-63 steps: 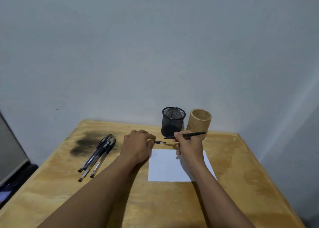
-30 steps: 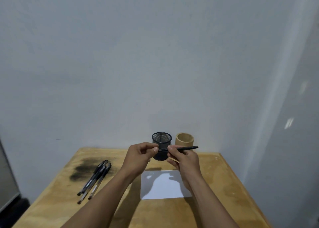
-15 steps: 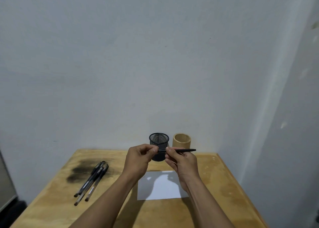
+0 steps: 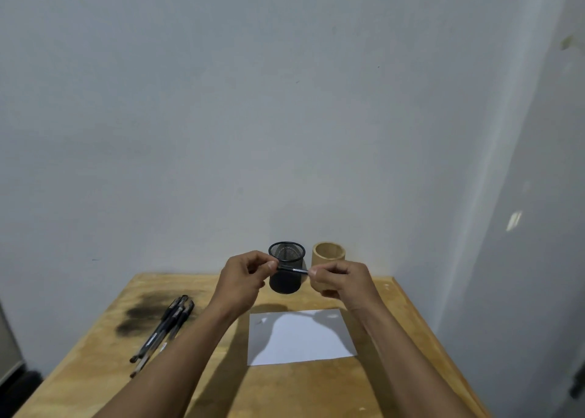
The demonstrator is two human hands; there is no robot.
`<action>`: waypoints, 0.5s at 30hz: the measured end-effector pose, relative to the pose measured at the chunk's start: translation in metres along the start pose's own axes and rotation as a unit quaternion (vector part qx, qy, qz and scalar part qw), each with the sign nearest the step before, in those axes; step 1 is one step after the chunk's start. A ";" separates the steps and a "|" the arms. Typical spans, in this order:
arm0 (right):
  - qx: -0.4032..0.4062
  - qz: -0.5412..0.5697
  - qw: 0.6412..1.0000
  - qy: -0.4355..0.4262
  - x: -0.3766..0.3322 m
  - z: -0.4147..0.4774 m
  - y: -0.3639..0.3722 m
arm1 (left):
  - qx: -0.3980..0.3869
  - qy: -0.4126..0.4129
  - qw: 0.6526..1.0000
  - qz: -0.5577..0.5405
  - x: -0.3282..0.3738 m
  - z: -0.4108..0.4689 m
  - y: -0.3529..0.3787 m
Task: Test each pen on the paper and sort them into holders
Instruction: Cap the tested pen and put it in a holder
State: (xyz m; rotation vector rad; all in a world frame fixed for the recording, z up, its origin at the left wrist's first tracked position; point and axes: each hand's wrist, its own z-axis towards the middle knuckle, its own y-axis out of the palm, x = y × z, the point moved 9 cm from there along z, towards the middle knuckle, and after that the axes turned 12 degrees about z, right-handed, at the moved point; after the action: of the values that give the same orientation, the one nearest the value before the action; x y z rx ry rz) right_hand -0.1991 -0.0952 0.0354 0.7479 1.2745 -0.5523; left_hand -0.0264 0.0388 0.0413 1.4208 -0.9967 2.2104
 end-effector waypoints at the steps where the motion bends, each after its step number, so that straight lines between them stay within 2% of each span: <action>1: -0.013 -0.040 0.999 -0.013 -0.005 0.001 0.001 | -0.003 0.008 1.000 0.008 0.002 0.002 0.000; 5: -0.067 -0.208 0.975 -0.052 -0.015 0.005 0.013 | -0.007 0.033 0.999 0.042 0.013 0.007 0.010; 8: -0.074 -0.316 0.942 -0.084 -0.021 0.008 0.017 | 0.036 0.039 0.998 0.032 0.021 0.005 0.019; 11: -0.028 -0.317 0.943 -0.097 -0.030 0.015 0.001 | 0.092 0.028 0.995 0.041 0.022 -0.003 0.030; 15: 0.024 -0.286 0.952 -0.105 -0.038 0.030 -0.025 | 0.050 0.023 0.995 0.079 -0.001 -0.005 0.081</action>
State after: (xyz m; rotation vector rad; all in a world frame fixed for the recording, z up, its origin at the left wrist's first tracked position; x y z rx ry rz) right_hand -0.2069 -0.1353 0.0707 0.3355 1.2763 -1.1058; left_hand -0.0783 -0.0138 0.0085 1.3679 -1.0280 2.4257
